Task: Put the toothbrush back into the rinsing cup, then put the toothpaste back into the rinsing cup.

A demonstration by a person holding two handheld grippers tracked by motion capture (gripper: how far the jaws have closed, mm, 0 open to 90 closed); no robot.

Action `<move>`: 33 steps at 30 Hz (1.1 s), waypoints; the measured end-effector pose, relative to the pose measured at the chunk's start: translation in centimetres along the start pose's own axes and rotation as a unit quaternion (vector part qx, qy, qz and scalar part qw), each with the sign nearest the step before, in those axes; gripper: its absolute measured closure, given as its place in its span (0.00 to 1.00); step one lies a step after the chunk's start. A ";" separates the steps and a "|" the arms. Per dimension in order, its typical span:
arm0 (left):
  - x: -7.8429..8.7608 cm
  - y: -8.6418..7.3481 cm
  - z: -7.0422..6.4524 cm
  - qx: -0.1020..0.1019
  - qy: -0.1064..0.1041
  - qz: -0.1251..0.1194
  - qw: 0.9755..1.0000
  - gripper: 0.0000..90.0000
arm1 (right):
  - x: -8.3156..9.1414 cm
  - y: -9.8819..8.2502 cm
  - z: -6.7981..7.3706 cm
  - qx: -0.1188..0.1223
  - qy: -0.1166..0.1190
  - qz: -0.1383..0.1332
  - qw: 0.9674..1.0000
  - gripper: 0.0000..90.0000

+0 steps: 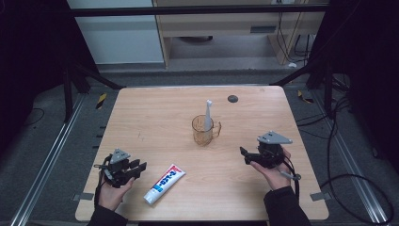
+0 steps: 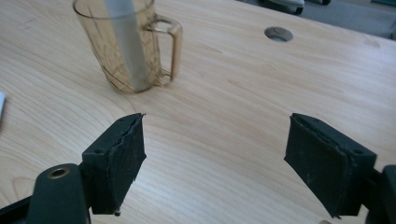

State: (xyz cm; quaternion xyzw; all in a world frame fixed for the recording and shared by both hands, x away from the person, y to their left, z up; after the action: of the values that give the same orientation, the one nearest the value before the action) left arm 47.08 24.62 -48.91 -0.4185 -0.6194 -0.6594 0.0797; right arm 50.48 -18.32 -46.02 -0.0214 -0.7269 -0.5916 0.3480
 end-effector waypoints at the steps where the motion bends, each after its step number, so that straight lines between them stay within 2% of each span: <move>1: -0.1 0.2 -0.2 -0.001 -0.003 -0.001 1.000 0.65 | 0.1 -0.3 -0.2 -0.002 -0.003 0.003 1.000 0.21; 7: -0.2 1.2 -1.5 -0.029 -0.010 0.003 1.000 0.55 | 0.4 -2.3 -1.5 -0.011 -0.022 0.020 0.999 0.20; 14: -0.5 2.3 -3.1 -0.052 -0.020 0.014 0.998 0.43 | 0.7 -3.9 -2.3 -0.014 -0.030 0.035 0.999 0.18; 19: -1.0 2.6 -4.2 -0.073 -0.031 0.035 0.996 0.39 | 0.5 -4.2 -2.6 -0.023 -0.032 0.039 0.998 0.18; 26: -1.6 3.2 -5.6 -0.100 -0.035 0.060 0.993 0.37 | 0.6 -4.3 -2.8 -0.025 -0.036 0.040 0.998 0.17; 29: -1.7 3.4 -6.0 -0.112 -0.030 0.067 0.991 0.35 | 0.5 -4.2 -2.8 -0.024 -0.033 0.039 0.998 0.17; 33: -1.7 3.9 -6.3 -0.113 -0.030 0.071 0.991 0.34 | 0.4 -4.3 -2.8 -0.026 -0.033 0.043 0.998 0.17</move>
State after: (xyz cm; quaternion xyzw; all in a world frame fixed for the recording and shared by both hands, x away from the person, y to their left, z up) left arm 47.73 17.49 -46.40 -0.4875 -0.5118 -0.7049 0.0595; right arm 49.64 -22.18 -49.27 -0.0810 -0.7212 -0.5935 0.3479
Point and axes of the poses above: each handheld gripper's, and its own axes: x roughly backward along the jaws, y roughly out of its top, z roughly to its left, the point moved 5 cm from there along -x, roughly forward along the jaws, and after that the axes turned 2 degrees about x, right-handed, at the moved point
